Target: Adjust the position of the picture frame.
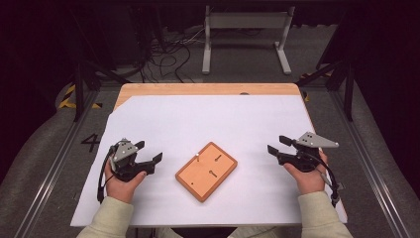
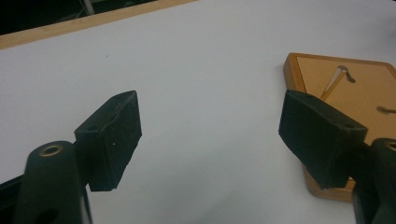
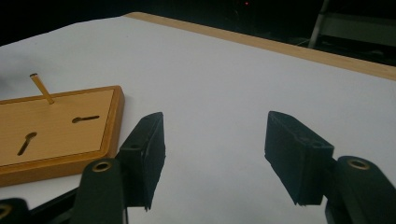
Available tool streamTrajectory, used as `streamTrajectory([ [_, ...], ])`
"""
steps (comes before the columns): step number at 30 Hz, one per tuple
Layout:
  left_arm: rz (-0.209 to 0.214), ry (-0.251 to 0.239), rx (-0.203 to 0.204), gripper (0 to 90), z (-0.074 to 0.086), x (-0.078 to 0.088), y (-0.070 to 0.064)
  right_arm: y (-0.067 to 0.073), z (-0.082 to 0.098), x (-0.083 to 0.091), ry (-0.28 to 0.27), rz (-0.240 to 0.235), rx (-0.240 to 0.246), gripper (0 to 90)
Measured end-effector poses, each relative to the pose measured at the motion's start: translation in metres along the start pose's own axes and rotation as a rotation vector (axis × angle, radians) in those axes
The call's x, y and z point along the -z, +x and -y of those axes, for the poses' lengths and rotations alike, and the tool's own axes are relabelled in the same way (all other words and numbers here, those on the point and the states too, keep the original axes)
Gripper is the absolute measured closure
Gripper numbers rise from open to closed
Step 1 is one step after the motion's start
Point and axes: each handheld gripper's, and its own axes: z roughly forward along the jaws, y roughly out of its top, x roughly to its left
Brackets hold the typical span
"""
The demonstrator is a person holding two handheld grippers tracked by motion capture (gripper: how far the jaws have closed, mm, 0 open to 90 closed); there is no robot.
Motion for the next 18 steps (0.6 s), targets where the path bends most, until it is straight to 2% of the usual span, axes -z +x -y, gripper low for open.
streamTrajectory([
  [18, 0.003, 0.002, 0.004, 22.5, -0.0004, -0.0008, 0.0002, 0.0002, -0.0013, 0.0021, 0.007, 0.004, 0.020, 36.5],
])
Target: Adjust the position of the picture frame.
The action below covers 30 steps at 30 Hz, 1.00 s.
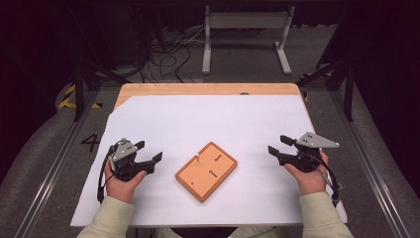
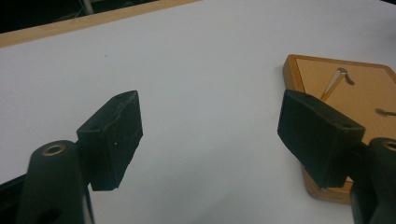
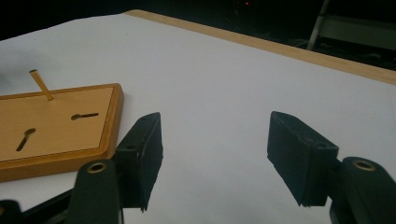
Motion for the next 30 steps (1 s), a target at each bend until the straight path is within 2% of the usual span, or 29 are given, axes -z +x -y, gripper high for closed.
streamTrajectory([
  [23, 0.011, 0.008, -0.017, 24.8, -0.003, -0.004, -0.004, -0.001, 0.001, 0.006, 0.001, -0.001, 0.002, 36.3],
  [26, 0.017, 0.023, -0.017, 24.8, -0.002, -0.007, -0.006, -0.002, 0.001, 0.007, 0.002, 0.001, 0.003, 36.2],
  [28, 0.025, 0.039, -0.035, 27.6, -0.002, -0.009, -0.008, -0.001, 0.001, 0.007, 0.004, 0.000, 0.006, 36.2],
  [30, 0.049, 0.060, -0.048, 34.3, -0.002, -0.013, -0.011, 0.000, 0.001, 0.008, 0.006, -0.001, 0.009, 36.2],
])
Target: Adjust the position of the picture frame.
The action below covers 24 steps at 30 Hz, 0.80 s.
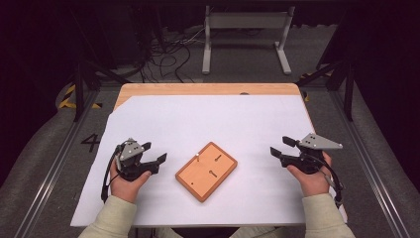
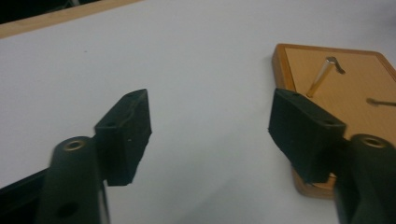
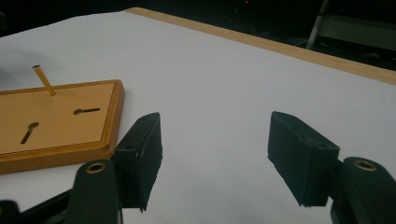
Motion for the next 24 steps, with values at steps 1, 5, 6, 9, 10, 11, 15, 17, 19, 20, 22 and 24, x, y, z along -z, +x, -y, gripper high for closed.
streamTrajectory([
  [1, 0.010, 0.011, -0.007, 36.7, 0.000, -0.002, -0.001, 0.000, 0.000, 0.000, 0.001, 0.000, 0.002, 36.2],
  [5, 0.059, 0.062, -0.024, 52.6, 0.001, -0.011, -0.006, 0.001, 0.000, 0.001, 0.003, 0.000, 0.002, 36.2],
  [6, 0.075, 0.074, -0.024, 57.8, 0.001, -0.013, -0.007, 0.001, 0.001, 0.002, 0.005, 0.000, 0.000, 36.2],
  [9, 0.111, 0.112, -0.033, 72.1, 0.001, -0.020, -0.010, 0.001, 0.001, 0.003, 0.011, 0.000, -0.003, 36.2],
  [10, 0.124, 0.123, -0.029, 76.9, 0.001, -0.022, -0.011, 0.001, 0.001, 0.003, 0.011, -0.001, -0.002, 36.2],
  [11, 0.131, 0.133, -0.031, 80.9, 0.000, -0.024, -0.013, 0.002, 0.002, 0.003, 0.012, -0.003, -0.005, 36.1],
  [15, 0.170, 0.199, -0.037, 89.9, 0.000, -0.031, -0.015, 0.001, 0.002, 0.006, 0.013, 0.000, -0.001, 35.9],
  [17, 0.184, 0.238, -0.049, 90.0, 0.000, -0.035, -0.017, 0.002, 0.002, 0.007, 0.012, 0.001, -0.006, 35.6],
  [19, 0.201, 0.277, -0.045, 90.0, 0.000, -0.038, -0.019, 0.002, 0.002, 0.009, 0.010, 0.001, -0.006, 35.5],
  [20, 0.214, 0.301, -0.042, 90.0, 0.000, -0.041, -0.019, 0.002, 0.002, 0.009, 0.010, -0.003, -0.008, 35.4],
  [22, 0.225, 0.316, -0.035, 90.0, 0.000, -0.042, -0.020, 0.003, 0.002, 0.010, 0.015, -0.004, -0.012, 35.3],
  [24, 0.247, 0.353, -0.046, 90.0, 0.000, -0.046, -0.023, 0.003, 0.002, 0.011, 0.017, -0.006, -0.011, 35.2],
])
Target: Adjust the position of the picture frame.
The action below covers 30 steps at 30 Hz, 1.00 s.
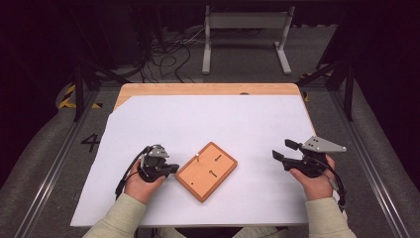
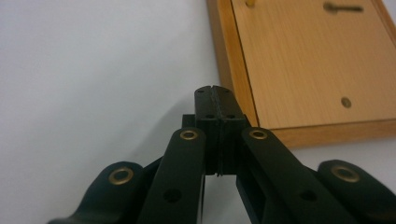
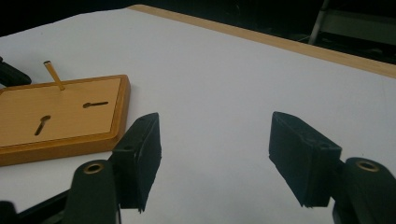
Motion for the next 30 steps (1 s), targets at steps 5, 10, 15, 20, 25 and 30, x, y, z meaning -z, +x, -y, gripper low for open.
streamTrajectory([
  [5, 0.003, 0.023, 0.022, 90.0, -0.001, 0.001, -0.001, 0.003, -0.001, 0.001, -0.002, -0.009, -0.002, 34.8],
  [10, 0.084, 0.043, 0.009, 90.0, -0.001, -0.002, -0.008, 0.009, -0.003, -0.001, 0.017, -0.034, 0.010, 34.8],
  [15, 0.173, 0.087, -0.071, 90.0, -0.007, -0.011, -0.033, 0.018, -0.005, -0.005, 0.054, -0.078, 0.032, 39.6],
  [20, 0.222, 0.107, -0.157, 90.0, -0.013, -0.021, -0.060, 0.029, -0.006, -0.010, 0.090, -0.141, 0.063, 53.8],
  [25, 0.238, 0.108, -0.196, 89.9, -0.015, -0.024, -0.070, 0.054, -0.008, -0.016, 0.171, -0.292, 0.136, 74.2],
  [30, 0.228, 0.065, -0.174, 87.7, -0.015, -0.017, -0.063, 0.083, -0.008, -0.020, 0.249, -0.440, 0.219, 89.9],
])
